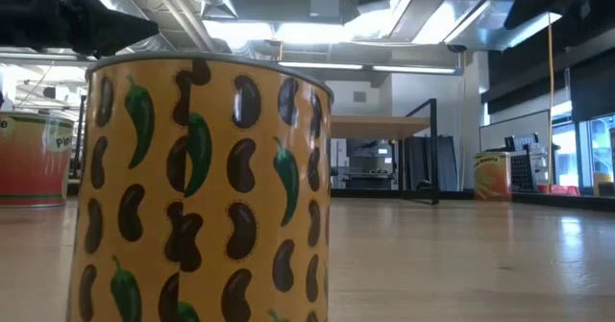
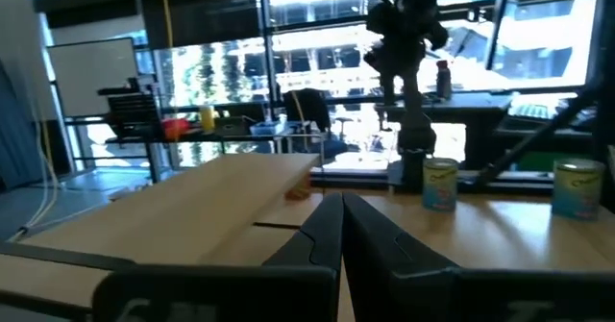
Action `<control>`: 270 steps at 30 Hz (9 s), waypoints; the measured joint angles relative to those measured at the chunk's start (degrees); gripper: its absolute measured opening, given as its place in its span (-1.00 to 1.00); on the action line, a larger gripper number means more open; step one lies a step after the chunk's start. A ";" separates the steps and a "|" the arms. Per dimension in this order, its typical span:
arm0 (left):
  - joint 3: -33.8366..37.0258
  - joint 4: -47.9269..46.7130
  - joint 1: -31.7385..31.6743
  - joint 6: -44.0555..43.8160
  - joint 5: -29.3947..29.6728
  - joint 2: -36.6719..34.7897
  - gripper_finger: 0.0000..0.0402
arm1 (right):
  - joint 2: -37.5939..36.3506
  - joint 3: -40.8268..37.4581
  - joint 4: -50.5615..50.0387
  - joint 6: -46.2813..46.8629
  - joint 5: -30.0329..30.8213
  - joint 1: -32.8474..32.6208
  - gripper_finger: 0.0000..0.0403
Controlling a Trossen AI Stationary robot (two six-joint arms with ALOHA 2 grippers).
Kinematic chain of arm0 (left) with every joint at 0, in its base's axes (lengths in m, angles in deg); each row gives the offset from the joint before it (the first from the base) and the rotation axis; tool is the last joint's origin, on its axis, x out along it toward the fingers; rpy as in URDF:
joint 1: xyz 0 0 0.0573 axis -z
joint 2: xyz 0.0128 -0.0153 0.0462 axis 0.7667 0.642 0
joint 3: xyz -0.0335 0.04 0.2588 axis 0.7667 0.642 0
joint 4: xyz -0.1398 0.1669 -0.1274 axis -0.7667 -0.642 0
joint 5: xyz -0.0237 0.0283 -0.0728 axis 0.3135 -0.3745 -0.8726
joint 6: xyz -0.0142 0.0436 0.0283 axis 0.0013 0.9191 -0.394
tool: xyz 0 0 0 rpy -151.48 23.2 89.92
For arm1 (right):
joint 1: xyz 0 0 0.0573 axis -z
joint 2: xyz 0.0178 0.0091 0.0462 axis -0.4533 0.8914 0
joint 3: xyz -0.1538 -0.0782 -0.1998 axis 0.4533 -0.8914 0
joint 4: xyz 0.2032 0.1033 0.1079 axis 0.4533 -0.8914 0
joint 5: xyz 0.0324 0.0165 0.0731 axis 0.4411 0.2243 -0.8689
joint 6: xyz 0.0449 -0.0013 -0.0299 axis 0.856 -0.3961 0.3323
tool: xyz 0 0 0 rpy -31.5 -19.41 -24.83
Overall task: Pick and place cans onto a shelf
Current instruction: Put the top canned cherry on the shelf
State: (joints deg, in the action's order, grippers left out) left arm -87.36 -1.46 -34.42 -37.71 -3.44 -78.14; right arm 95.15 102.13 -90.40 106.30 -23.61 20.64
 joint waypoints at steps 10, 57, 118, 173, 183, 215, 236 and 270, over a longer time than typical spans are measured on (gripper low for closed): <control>-0.42 0.00 0.00 -2.85 0.90 0.00 -1.00 | 2.34 1.76 8.17 -8.65 -3.26 1.46 -0.92; -0.44 0.00 0.00 -3.03 0.79 0.00 -1.00 | 18.42 1.57 -12.83 -30.88 -34.87 -4.77 -0.51; -0.48 -1.51 -0.02 -4.51 0.78 0.00 -1.00 | 18.73 -20.57 3.59 -4.08 -31.72 -6.70 -0.89; -35.31 -45.95 -0.04 -24.30 0.09 25.02 -1.00 | 38.49 29.31 -17.89 -20.97 -18.70 10.97 -1.00; -48.06 -52.87 -0.04 -28.12 -0.98 37.65 -1.00 | 46.46 46.92 -17.64 -33.51 -18.70 18.62 -1.00; -49.23 -53.23 -0.04 -32.73 -0.93 40.57 -1.00 | 67.03 65.28 -17.75 -52.47 -21.22 34.82 -1.00; -49.23 -53.22 0.00 -32.53 -0.93 40.57 -1.00 | 67.03 65.24 -17.48 -51.54 -21.89 34.81 -0.73; -49.23 -55.39 -0.01 -32.61 -0.93 40.54 -1.00 | 66.94 53.31 -7.51 -55.38 -10.73 27.23 -0.99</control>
State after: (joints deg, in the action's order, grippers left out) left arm -136.58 -56.85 -34.43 -70.32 -4.37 -37.59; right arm 162.09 155.44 -97.92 50.93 -34.33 47.87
